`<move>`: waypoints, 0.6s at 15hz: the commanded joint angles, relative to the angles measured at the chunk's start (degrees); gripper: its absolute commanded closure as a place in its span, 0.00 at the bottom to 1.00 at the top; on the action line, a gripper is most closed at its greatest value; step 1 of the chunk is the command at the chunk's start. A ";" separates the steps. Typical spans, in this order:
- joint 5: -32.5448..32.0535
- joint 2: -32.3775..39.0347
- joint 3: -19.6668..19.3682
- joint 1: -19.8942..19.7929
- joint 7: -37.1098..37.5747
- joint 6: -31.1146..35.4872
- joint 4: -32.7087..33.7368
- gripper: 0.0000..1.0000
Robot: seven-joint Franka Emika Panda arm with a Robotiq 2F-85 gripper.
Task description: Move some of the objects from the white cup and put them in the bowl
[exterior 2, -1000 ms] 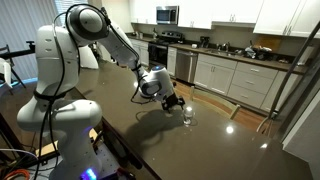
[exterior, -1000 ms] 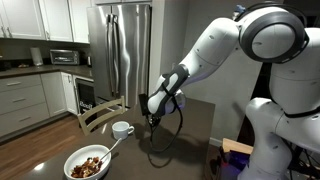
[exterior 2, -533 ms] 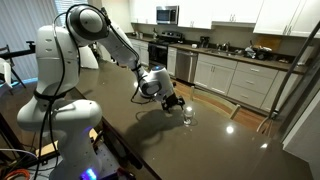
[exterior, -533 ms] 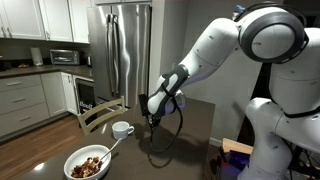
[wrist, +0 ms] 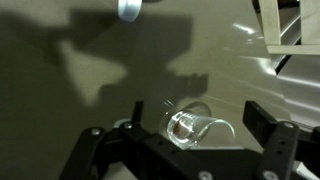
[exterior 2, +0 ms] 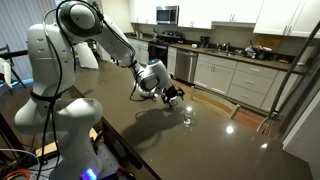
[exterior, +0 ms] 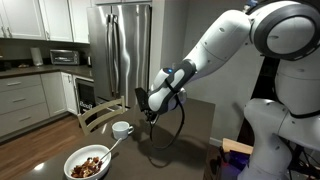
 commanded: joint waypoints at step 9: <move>-11.09 -9.25 -18.41 18.14 -16.87 16.04 -6.76 0.00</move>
